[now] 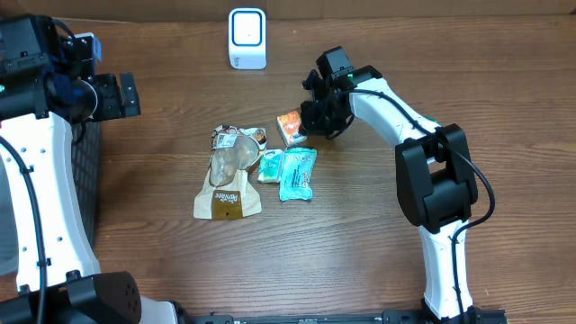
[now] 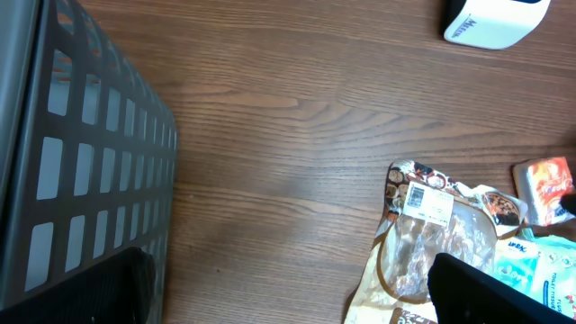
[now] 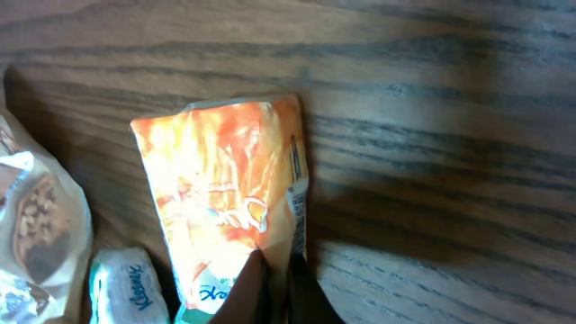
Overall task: Scan the item barcode
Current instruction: 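Grasp the small orange box with the right gripper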
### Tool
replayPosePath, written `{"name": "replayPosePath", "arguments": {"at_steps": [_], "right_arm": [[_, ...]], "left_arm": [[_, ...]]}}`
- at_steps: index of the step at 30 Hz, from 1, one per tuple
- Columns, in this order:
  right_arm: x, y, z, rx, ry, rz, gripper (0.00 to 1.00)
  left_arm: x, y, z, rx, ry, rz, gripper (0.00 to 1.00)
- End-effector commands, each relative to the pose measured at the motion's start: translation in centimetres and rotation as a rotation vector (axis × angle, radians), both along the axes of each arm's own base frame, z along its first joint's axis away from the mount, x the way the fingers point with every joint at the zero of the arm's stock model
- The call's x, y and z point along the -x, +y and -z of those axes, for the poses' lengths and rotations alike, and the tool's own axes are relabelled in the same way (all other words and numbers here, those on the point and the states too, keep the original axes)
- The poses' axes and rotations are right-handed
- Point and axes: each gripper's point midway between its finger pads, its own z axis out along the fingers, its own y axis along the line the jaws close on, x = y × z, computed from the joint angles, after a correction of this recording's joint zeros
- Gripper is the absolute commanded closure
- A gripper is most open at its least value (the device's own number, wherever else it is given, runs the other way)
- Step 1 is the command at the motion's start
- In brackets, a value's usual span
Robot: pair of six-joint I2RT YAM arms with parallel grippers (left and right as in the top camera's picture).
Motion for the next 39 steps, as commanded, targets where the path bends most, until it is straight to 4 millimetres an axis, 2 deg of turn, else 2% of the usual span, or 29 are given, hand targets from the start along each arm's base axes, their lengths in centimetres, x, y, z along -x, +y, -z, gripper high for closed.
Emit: {"name": "replayPosePath", "arguments": {"at_steps": [1,5,11,17,18,23,29,32,35,39], "right_arm": [[0.3,0.1,0.8,-0.001,0.012,-0.008,0.96],[-0.3,-0.1,0.0,-0.007,-0.003,-0.001,0.96],[-1.9,-0.7,-4.5,-0.012,-0.088,0.019,0.96],[-2.4,-4.0,-8.4,0.155,-0.192,0.078,0.96],[-2.2,-5.6,-9.1,0.242,-0.213,0.101,0.96],[-1.7,-9.0,-9.0,0.477,-0.238,0.152,0.96],[-1.8,-10.6,-9.4,0.64,-0.296,0.191,0.96],[-2.2,-11.9,-10.3,0.757,-0.356,0.262,0.96],[-2.3,-12.4,-10.7,0.829,-0.39,0.267,0.96],[-1.8,-11.7,-9.9,0.849,-0.376,0.234,0.96]], "left_arm": [[-0.1,0.2,-0.4,-0.016,-0.009,0.018,0.01],[-0.1,0.2,-0.4,-0.016,-0.009,0.018,0.01],[-0.1,0.2,-0.4,-0.015,-0.009,0.018,0.0],[-0.1,0.2,-0.4,-0.015,-0.009,0.018,0.01],[-0.1,0.2,-0.4,-0.016,-0.009,0.018,0.0],[-0.1,0.2,-0.4,-0.015,-0.009,0.018,0.0],[-0.1,0.2,-0.4,-0.016,-0.009,0.018,0.01],[-0.1,0.2,-0.4,-0.015,-0.009,0.018,0.0],[-0.1,0.2,-0.4,-0.015,-0.009,0.018,0.01],[-0.1,0.2,-0.4,-0.016,-0.009,0.018,0.01]]}}
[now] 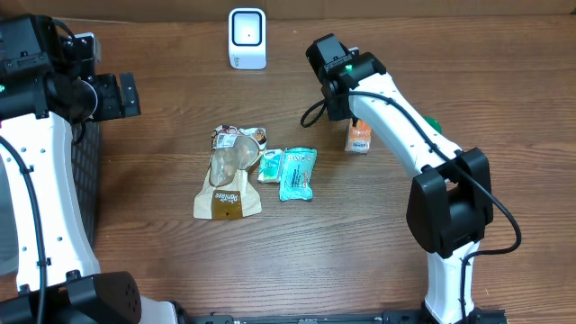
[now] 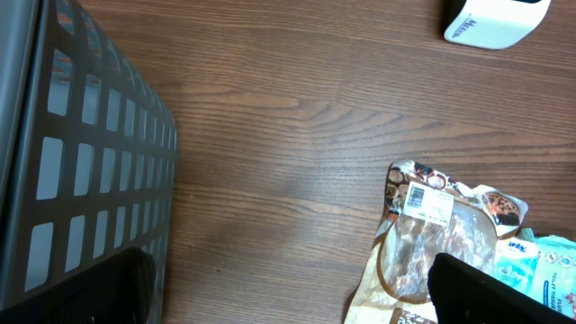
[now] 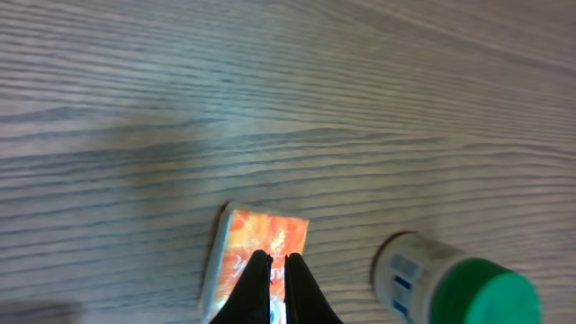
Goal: Scan the item barcode
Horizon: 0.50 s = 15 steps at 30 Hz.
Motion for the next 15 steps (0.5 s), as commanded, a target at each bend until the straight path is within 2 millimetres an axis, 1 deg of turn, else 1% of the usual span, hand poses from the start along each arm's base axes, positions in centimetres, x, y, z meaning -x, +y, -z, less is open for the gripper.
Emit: {"name": "replayPosePath", "arguments": {"at_steps": [1,3,5,6,7,9,11,12,13,14,15], "right_arm": [[0.0,-0.1,-0.5,0.07,-0.033,0.013,0.96],[0.4,0.6,0.0,0.043,-0.006,0.0,0.96],[0.7,1.6,0.6,-0.022,0.023,-0.014,0.91],[0.9,2.5,1.1,-0.103,0.056,-0.022,0.82],[1.1,3.0,1.5,-0.156,0.081,-0.026,0.76],[1.7,3.8,2.2,-0.25,0.133,-0.012,0.7],[2.5,4.3,2.8,-0.341,0.187,0.053,0.72],[3.0,4.3,3.0,-0.376,0.214,0.089,0.78],[3.3,3.8,3.2,-0.378,0.222,0.145,0.85],[3.7,2.4,3.2,-0.351,0.21,0.259,0.92],[3.8,1.4,3.2,-0.328,0.196,0.322,0.93]], "left_arm": [[-0.1,0.2,-0.4,-0.015,-0.009,0.018,0.01],[-0.1,0.2,-0.4,-0.016,-0.009,0.018,0.01],[-0.1,0.2,-0.4,-0.015,-0.009,0.018,0.01],[-0.1,0.2,-0.4,-0.016,-0.009,0.018,0.01],[-0.1,0.2,-0.4,-0.015,-0.009,0.018,0.0],[-0.1,0.2,-0.4,-0.015,-0.009,0.018,0.01],[-0.1,0.2,-0.4,-0.016,-0.009,0.018,0.0],[-0.1,0.2,-0.4,-0.015,-0.009,0.018,0.01],[-0.1,0.2,-0.4,-0.016,-0.009,0.018,0.0],[-0.1,0.2,-0.4,-0.015,-0.009,0.018,0.0],[-0.1,0.2,-0.4,-0.015,-0.009,0.018,0.0]]}}
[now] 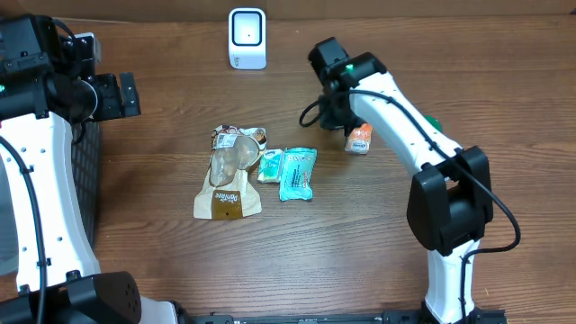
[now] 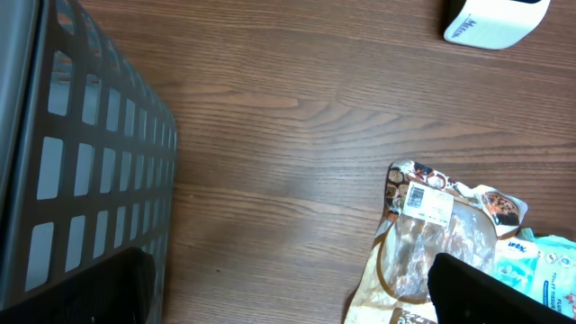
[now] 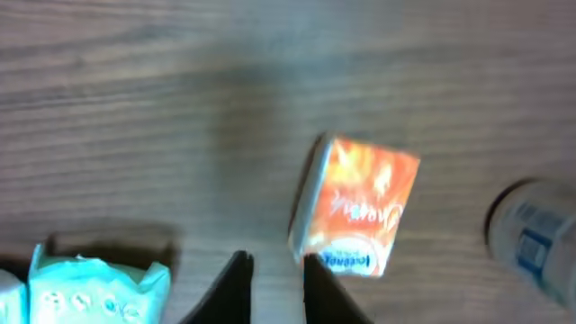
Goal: Scan the item barcode
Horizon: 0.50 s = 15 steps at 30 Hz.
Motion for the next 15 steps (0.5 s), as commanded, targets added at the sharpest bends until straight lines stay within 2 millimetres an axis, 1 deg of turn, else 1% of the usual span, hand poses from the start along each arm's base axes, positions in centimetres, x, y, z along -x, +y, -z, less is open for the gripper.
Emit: {"name": "replayPosePath", "arguments": {"at_steps": [1,3,6,9,12,15], "right_arm": [[0.5,-2.5,0.7,-0.006,0.029,0.302,0.93],[0.3,-4.5,0.5,0.038,0.013,0.359,0.94],[-0.3,-6.1,0.7,0.053,0.002,0.392,0.96],[-1.1,-7.7,1.1,0.106,-0.025,0.404,0.96],[-1.7,-8.4,2.3,0.161,-0.026,0.366,0.96],[-1.6,-8.6,4.1,0.192,0.007,0.356,0.96]], "left_arm": [[-0.1,0.2,-0.4,-0.016,-0.009,0.018,0.01],[-0.1,0.2,-0.4,-0.016,-0.009,0.018,0.0],[-0.2,0.2,-0.4,-0.016,-0.009,0.018,0.0],[-0.2,0.2,-0.4,-0.016,-0.009,0.018,0.0],[-0.1,0.2,-0.4,-0.016,-0.009,0.018,0.0],[-0.2,0.2,-0.4,-0.016,-0.009,0.018,0.0]]}}
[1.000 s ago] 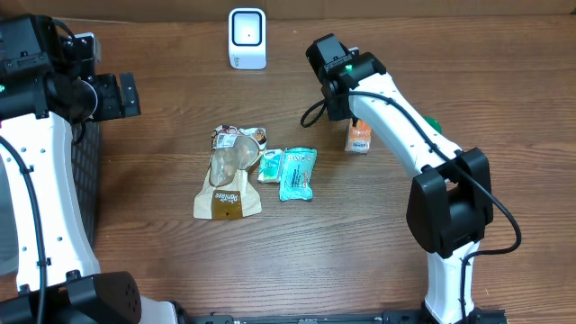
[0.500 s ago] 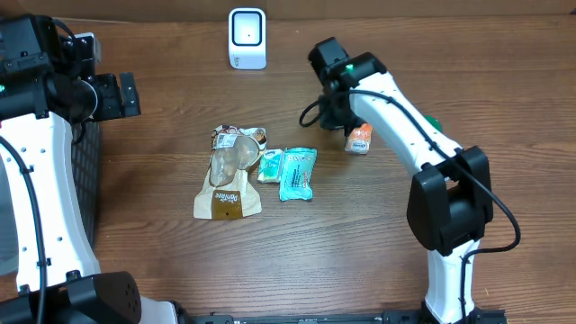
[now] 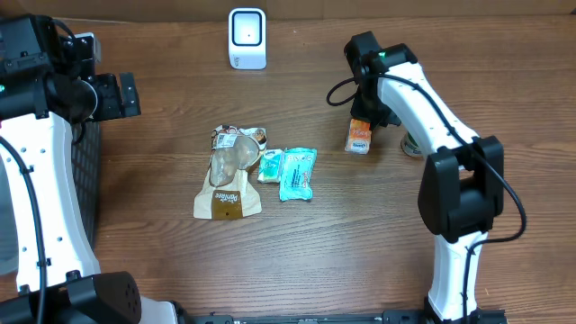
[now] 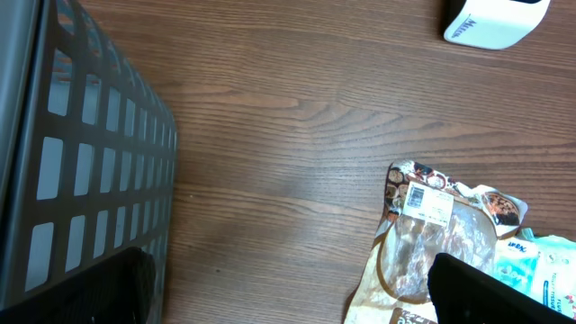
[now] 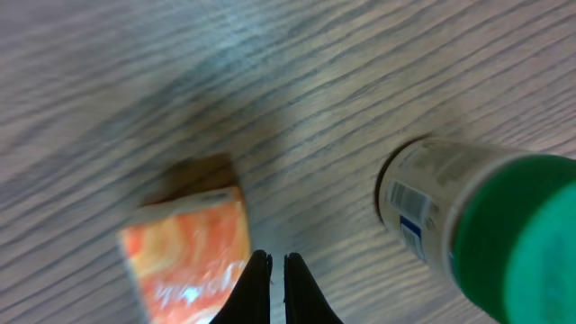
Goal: Scan the item barcode
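The orange snack packet [image 3: 359, 136] lies on the wooden table, beside a green-capped bottle [image 3: 412, 144]. My right gripper [image 3: 376, 115] hovers just above and behind them, shut with nothing between its fingers. In the right wrist view the packet [image 5: 184, 258] sits left of the gripper [image 5: 270, 263] and the bottle [image 5: 468, 225] to the right. The white barcode scanner [image 3: 247, 38] stands at the back, also visible as the scanner [image 4: 495, 22]. My left gripper [image 3: 117, 94] is open at the far left, its fingers [image 4: 117, 288] wide apart over bare wood.
A brown snack bag [image 3: 229, 171], a small green tissue pack [image 3: 269, 166] and a teal packet [image 3: 298, 173] lie mid-table. A dark slotted basket [image 4: 81, 162] stands along the left edge under the left arm.
My right gripper has shut empty and moved right, from left of the orange packet to above the packet and the bottle. The packet lies where it was. The left arm is unmoved.
My right gripper was shut at the edge of the orange packet, next to the other snacks. Then the packet was further right by the bottle, under the shut fingers. Then the fingers were open beside it. Now they are shut and empty above it.
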### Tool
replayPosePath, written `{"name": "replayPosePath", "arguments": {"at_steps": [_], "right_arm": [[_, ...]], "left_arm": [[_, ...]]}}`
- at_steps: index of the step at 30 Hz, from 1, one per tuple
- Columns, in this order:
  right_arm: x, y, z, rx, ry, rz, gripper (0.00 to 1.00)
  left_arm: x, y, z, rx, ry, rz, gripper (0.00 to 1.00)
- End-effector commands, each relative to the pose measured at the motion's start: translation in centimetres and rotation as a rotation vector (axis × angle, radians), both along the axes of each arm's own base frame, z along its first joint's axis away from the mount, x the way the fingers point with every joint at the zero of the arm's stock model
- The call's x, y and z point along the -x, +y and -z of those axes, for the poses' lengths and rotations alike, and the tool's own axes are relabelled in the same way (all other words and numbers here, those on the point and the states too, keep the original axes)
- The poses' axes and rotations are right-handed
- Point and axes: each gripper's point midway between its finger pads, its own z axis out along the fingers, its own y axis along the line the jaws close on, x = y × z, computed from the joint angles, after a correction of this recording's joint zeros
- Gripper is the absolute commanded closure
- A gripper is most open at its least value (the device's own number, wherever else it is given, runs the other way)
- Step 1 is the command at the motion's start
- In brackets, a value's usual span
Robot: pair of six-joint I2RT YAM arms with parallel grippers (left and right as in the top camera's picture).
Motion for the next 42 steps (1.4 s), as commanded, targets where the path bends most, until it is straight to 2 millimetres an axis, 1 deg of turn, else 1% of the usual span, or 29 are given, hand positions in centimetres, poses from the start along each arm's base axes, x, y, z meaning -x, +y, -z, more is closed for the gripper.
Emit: {"name": "replayPosePath", "arguments": {"at_steps": [1,4,6,9,11,12,13,15,17,18,20,22,23,25,27,28,30,32,33,38,40,41,42], "right_arm": [[-0.2,-0.6,2.7,0.073,0.044,-0.019,0.96],[-0.4,-0.4,3.9,0.069,0.059,-0.041,0.96],[-0.7,0.3,4.2,0.039,0.061,-0.085,0.96],[-1.7,2.3,4.6,-0.057,0.055,-0.213,0.95],[-1.9,4.9,4.9,-0.184,0.067,-0.364,0.95],[-1.5,8.2,4.8,-0.35,0.08,-0.552,0.94],[-1.1,9.8,4.5,-0.435,0.082,-0.642,0.94],[-0.4,12.2,3.6,-0.573,0.072,-0.778,0.92],[0.0,13.7,2.5,-0.66,0.057,-0.864,0.88],[0.0,14.0,2.0,-0.674,0.05,-0.869,0.87],[-0.3,14.1,0.9,-0.68,0.044,-0.857,0.86],[-0.5,14.0,-0.6,-0.686,0.048,-0.805,0.84],[-0.6,13.7,-1.3,-0.684,0.056,-0.761,0.82],[-0.6,12.5,-2.2,-0.637,0.086,-0.641,0.76],[0.1,10.2,-2.3,-0.531,0.144,-0.44,0.72],[0.6,9.4,-2.1,-0.501,0.17,-0.374,0.7],[2.5,7.6,-1.5,-0.425,0.249,-0.234,0.65],[3.9,6.8,-0.6,-0.39,0.305,-0.177,0.65],[4.4,6.6,-0.2,-0.386,0.327,-0.165,0.65],[6.7,6.1,2.9,-0.37,0.412,-0.144,0.66],[7.2,5.9,3.8,-0.367,0.427,-0.14,0.67],[7.3,5.7,4.5,-0.362,0.428,-0.137,0.69],[7.3,5.5,4.8,-0.356,0.423,-0.136,0.7]], "left_arm": [[-0.1,0.2,-0.4,-0.016,-0.009,0.019,0.0],[-0.1,0.2,-0.4,-0.016,-0.009,0.019,0.0],[-0.1,0.2,-0.4,-0.016,-0.009,0.019,0.0],[-0.1,0.2,-0.4,-0.016,-0.009,0.019,0.0],[-0.1,0.2,-0.4,-0.016,-0.009,0.019,0.01],[-0.1,0.2,-0.4,-0.016,-0.009,0.019,0.0],[-0.1,0.2,-0.4,-0.016,-0.009,0.019,0.01],[-0.1,0.2,-0.4,-0.016,-0.009,0.019,0.0],[-0.1,0.2,-0.4,-0.016,-0.009,0.019,0.01],[-0.1,0.2,-0.4,-0.016,-0.009,0.019,0.01],[-0.1,0.2,-0.4,-0.016,-0.009,0.019,0.0],[-0.1,0.2,-0.4,-0.016,-0.009,0.019,0.0],[-0.1,0.2,-0.4,-0.016,-0.009,0.019,0.0],[-0.1,0.2,-0.4,-0.016,-0.009,0.019,0.0],[-0.1,0.2,-0.4,-0.016,-0.009,0.019,0.01],[-0.1,0.2,-0.4,-0.016,-0.009,0.019,0.01],[-0.1,0.2,-0.4,-0.016,-0.009,0.019,0.0],[-0.1,0.2,-0.4,-0.016,-0.009,0.019,0.01],[-0.1,0.2,-0.4,-0.016,-0.009,0.019,0.01],[-0.1,0.2,-0.4,-0.016,-0.009,0.019,0.01],[-0.1,0.2,-0.4,-0.016,-0.009,0.019,0.0],[-0.1,0.2,-0.4,-0.016,-0.009,0.019,0.0],[-0.1,0.2,-0.4,-0.016,-0.009,0.019,0.0]]}}
